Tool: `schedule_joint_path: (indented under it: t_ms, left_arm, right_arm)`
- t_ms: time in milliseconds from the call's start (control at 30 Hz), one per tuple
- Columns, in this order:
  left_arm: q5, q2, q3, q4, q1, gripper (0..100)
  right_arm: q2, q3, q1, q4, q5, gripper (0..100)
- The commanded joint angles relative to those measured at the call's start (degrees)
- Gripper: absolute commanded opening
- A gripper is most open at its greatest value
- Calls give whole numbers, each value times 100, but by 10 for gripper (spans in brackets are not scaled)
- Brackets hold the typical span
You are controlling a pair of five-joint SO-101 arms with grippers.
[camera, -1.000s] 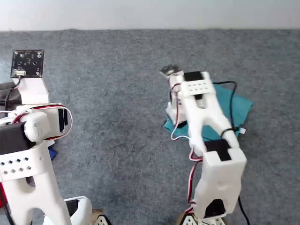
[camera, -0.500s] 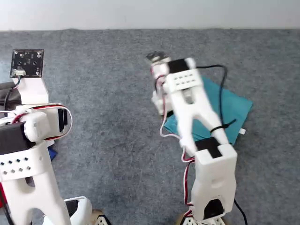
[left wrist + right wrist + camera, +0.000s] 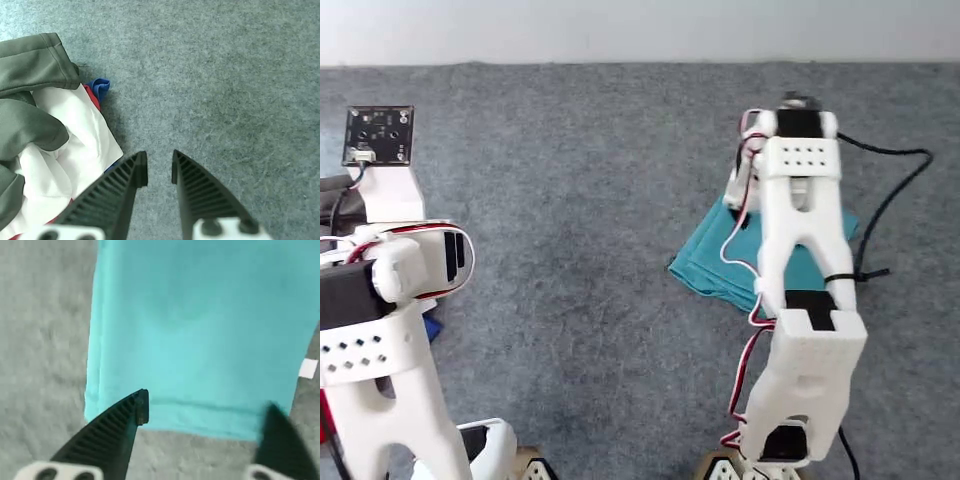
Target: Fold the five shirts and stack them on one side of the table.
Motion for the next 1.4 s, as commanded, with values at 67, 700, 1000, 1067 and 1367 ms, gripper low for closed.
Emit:
schedule_joint_path:
  t_ms: [67,700,1000,1067,1367]
  left_arm:
    - [9,-44,-13,-70,18,96]
    - [9,-53,-13,97,18,96]
    - [9,-53,-13,97,18,96]
    - [9,-53,-13,97,18,96]
    - [9,-53,-13,97,26,96]
  right_arm:
    - [207,-193,505,-549,-387,475]
    - [2105,-220,743,-1130,-308,116]
    - [1393,-229,1692,-743,1451,9]
    - [1147,-229,1974,-681,2189,9]
    - [620,-229,3609,-1455,5002,9]
